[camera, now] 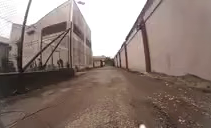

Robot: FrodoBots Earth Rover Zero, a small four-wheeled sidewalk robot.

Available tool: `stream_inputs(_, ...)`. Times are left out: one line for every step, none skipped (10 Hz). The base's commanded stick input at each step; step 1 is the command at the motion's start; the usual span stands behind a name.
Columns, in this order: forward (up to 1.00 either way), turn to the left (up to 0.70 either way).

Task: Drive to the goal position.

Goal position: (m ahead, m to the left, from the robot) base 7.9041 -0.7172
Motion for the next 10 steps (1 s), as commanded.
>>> stream_inputs(0.7, 0.0)
stream_inputs(0.7, 0.0)
stream_inputs(0.7, 0.0)
stream_inputs(0.7, 0.0)
stream_inputs(0.7, 0.0)
stream_inputs(0.7, 0.0)
stream_inputs(0.7, 0.0)
stream_inputs(0.7, 0.0)
stream_inputs(0.7, 0.0)
stream_inputs(0.7, 0.0)
